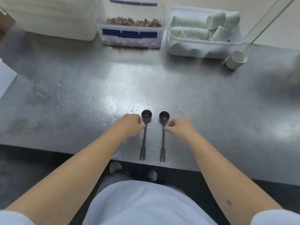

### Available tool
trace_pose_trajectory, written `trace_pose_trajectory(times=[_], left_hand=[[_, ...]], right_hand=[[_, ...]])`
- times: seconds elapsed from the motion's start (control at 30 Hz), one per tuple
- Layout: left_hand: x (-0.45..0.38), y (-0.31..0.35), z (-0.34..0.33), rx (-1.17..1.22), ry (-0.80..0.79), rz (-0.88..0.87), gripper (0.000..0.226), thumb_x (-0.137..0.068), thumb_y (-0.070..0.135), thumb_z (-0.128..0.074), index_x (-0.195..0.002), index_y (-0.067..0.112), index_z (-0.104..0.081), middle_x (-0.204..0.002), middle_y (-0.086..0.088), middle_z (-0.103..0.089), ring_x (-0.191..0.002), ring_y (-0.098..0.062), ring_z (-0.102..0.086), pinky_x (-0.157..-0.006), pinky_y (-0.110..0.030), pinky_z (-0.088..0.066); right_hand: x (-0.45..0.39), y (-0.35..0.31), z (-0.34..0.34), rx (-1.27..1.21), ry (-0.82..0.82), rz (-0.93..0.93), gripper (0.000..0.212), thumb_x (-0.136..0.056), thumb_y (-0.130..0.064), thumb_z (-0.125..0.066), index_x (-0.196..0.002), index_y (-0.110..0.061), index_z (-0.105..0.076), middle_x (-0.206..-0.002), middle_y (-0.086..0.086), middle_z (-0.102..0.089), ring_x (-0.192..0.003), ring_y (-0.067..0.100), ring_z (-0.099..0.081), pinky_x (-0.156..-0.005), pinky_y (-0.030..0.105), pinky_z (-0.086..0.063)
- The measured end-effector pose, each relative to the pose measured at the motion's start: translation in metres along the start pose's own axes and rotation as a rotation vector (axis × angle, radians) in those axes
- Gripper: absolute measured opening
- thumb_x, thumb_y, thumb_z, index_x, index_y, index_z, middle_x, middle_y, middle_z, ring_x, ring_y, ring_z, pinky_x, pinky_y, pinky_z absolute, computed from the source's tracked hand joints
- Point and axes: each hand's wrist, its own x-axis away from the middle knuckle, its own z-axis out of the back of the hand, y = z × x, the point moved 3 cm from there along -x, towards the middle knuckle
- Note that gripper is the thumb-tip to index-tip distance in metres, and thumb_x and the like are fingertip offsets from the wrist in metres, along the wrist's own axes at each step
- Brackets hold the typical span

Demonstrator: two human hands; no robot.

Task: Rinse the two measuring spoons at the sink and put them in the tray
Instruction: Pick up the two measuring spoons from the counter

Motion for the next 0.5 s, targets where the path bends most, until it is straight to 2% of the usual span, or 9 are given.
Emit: trace_pose_trajectory(times=[0.13,0.2,0.27,0.37,0.5], left_hand=[[-0.002,-0.005,-0.032,0.202,0.006,0.062,0.03,-0.087,0.039,-0.055,-0.11,0.019,-0.059,-0.111,-0.005,-0.062,-0.083,-0.018,-0.058,-0.07,-0.031,-0.045],[-0.003,-0.005,-0.044,0.253,0.032,0.076,0.038,-0.088,0.04,-0.059,-0.118,0.017,-0.057,-0.116,-0.006,-0.063,-0.083,-0.017,-0.057,-0.072,-0.031,-0.045],[-0.004,-0.006,-0.051,0.26,0.078,0.076,0.039,-0.088,0.039,-0.062,-0.118,0.014,-0.058,-0.117,-0.008,-0.063,-0.087,-0.019,-0.056,-0.072,-0.031,-0.045],[-0.008,-0.007,-0.058,0.23,0.123,0.083,0.033,-0.087,0.037,-0.065,-0.108,0.013,-0.059,-0.102,-0.007,-0.065,-0.085,-0.021,-0.059,-0.07,-0.033,-0.047],[-0.012,-0.004,-0.059,0.202,0.149,0.08,0.024,-0.086,0.032,-0.067,-0.096,0.013,-0.057,-0.092,-0.008,-0.061,-0.081,-0.025,-0.059,-0.065,-0.034,-0.047]], right_hand=[[0.006,0.012,-0.029,-0.105,0.011,-0.076,0.034,-0.086,-0.041,-0.063,-0.109,-0.016,-0.065,-0.098,-0.003,-0.06,-0.083,0.018,-0.056,-0.07,0.029,-0.042],[0.007,0.009,-0.036,-0.112,0.049,-0.091,0.031,-0.086,-0.038,-0.062,-0.098,-0.009,-0.067,-0.095,0.005,-0.07,-0.077,0.022,-0.062,-0.064,0.032,-0.048],[0.005,0.006,-0.039,-0.134,0.107,-0.094,0.035,-0.086,-0.034,-0.062,-0.094,0.0,-0.07,-0.091,0.016,-0.073,-0.082,0.027,-0.066,-0.067,0.038,-0.054],[-0.001,0.005,-0.043,-0.166,0.121,-0.108,0.035,-0.087,-0.034,-0.062,-0.084,0.0,-0.071,-0.08,0.016,-0.073,-0.076,0.023,-0.066,-0.061,0.033,-0.052],[-0.017,0.006,-0.041,-0.224,0.092,-0.143,0.031,-0.085,-0.027,-0.064,-0.065,-0.003,-0.064,-0.065,0.016,-0.067,-0.065,0.024,-0.06,-0.057,0.031,-0.046]])
